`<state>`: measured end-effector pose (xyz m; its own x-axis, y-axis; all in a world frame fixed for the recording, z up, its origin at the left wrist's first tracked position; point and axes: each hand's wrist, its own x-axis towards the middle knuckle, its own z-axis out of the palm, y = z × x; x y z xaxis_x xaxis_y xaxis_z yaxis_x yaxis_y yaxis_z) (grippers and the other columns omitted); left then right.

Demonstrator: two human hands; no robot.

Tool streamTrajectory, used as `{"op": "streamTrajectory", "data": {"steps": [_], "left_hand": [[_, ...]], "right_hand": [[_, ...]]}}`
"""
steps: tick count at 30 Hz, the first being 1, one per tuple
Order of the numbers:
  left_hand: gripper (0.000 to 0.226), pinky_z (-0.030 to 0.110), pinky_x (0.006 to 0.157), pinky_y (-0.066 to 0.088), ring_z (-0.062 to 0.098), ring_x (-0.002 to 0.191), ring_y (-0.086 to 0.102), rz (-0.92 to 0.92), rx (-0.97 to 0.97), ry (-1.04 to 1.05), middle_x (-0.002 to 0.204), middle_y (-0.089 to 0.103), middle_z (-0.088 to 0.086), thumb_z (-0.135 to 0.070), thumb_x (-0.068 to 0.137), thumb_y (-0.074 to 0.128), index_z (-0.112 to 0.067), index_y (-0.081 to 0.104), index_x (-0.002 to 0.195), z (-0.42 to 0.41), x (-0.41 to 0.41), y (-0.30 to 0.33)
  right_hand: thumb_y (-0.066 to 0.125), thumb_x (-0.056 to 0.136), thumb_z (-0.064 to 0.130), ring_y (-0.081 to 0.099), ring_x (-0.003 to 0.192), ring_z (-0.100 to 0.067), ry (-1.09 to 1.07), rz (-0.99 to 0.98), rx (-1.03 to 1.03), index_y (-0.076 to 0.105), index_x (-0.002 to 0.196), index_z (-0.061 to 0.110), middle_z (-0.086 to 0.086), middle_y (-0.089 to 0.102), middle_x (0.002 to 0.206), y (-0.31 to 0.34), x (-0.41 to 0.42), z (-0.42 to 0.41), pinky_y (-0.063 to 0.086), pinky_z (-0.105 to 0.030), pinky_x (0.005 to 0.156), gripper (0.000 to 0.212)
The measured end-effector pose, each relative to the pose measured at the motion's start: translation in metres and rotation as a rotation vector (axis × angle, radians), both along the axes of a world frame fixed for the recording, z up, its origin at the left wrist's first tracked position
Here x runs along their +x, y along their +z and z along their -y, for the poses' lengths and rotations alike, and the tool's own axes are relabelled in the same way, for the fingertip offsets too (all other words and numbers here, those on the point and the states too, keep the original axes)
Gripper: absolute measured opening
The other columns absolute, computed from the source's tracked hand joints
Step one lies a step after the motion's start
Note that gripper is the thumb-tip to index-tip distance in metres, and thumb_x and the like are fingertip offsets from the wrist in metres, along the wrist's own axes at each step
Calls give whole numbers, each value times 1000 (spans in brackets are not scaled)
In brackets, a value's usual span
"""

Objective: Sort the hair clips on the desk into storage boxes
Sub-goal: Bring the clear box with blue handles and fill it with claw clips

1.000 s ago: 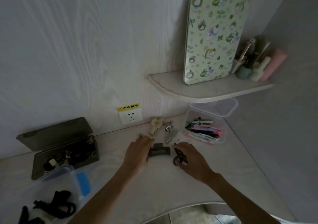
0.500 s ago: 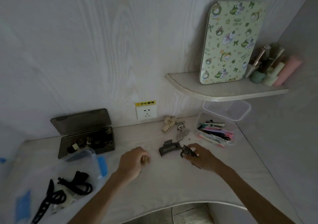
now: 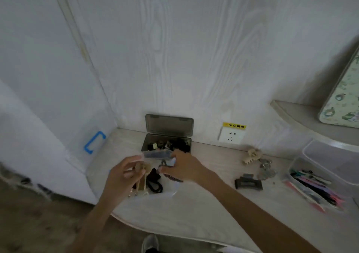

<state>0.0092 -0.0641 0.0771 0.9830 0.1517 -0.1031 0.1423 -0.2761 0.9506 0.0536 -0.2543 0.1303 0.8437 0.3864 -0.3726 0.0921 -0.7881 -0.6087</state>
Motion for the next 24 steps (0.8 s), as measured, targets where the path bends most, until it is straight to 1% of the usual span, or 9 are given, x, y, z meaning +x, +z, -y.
{"op": "streamTrajectory", "data": {"steps": [2, 5, 8, 10, 13, 15, 17, 21, 24], "left_hand": [[25, 27, 81, 55, 6, 84, 69, -59, 70, 5, 92, 73, -4, -14, 83, 69, -30, 62, 100, -11, -1, -7], [23, 22, 76, 56, 16, 83, 70, -31, 48, 119, 87, 73, 0, -9, 84, 67, -29, 63, 95, -19, 1, -15], [20, 30, 71, 59, 23, 83, 69, -48, -143, 216, 91, 71, 9, -4, 87, 62, -22, 62, 95, -17, 9, -16], [19, 25, 66, 59, 22, 82, 67, -76, -233, 224, 92, 69, 9, 1, 88, 59, -15, 61, 97, -9, 15, -16], [20, 18, 62, 58, 16, 80, 65, -130, -182, 170, 91, 67, 6, 2, 90, 55, -17, 59, 94, 8, 21, -22], [17, 24, 66, 59, 15, 78, 66, -183, -71, 123, 94, 68, 5, -3, 89, 58, -20, 58, 93, 15, 25, -34], [15, 35, 77, 58, 17, 83, 68, -218, 225, 41, 99, 69, 1, -17, 86, 66, -20, 60, 99, 16, 28, -46], [20, 30, 75, 53, 11, 84, 65, -128, 800, -48, 96, 71, -8, -40, 85, 61, -26, 64, 99, 14, 27, -37], [32, 24, 72, 44, 10, 94, 59, -31, 972, -81, 105, 66, -9, -46, 83, 62, -25, 62, 107, 23, 28, -20]], "right_hand": [[54, 89, 41, 53, 116, -23, 47, 69, -122, 41, 134, 13, -6, 51, 132, -11, 2, -30, 45, -24, 85, 55], [44, 95, 33, 43, 127, -30, 106, 164, -380, 33, 136, 2, -17, 42, 138, -33, 5, -57, 35, -36, 105, 53], [44, 97, 19, 38, 133, -26, 199, 244, -610, 39, 135, 2, -15, 42, 142, -51, 12, -61, 33, -29, 107, 42], [50, 94, 17, 36, 133, -25, 253, 297, -714, 45, 132, 6, -13, 45, 140, -59, 16, -63, 34, -29, 106, 40], [57, 89, 25, 35, 130, -26, 344, 414, -797, 54, 125, 13, -8, 50, 135, -60, 19, -58, 30, -33, 107, 38], [58, 88, 27, 35, 127, -26, 382, 508, -719, 59, 119, 13, -9, 50, 133, -58, 18, -43, 30, -36, 104, 34], [57, 88, 27, 39, 122, -25, 364, 554, -490, 63, 113, 13, -9, 52, 129, -58, 15, -18, 32, -37, 100, 29], [59, 89, 22, 47, 110, -13, 46, 320, 114, 66, 104, 22, 4, 59, 115, -66, 3, 50, 34, -25, 96, 17], [57, 90, 17, 51, 104, -11, -230, 301, 101, 66, 101, 27, 8, 60, 107, -83, 2, 114, 40, -28, 96, 18]]}}
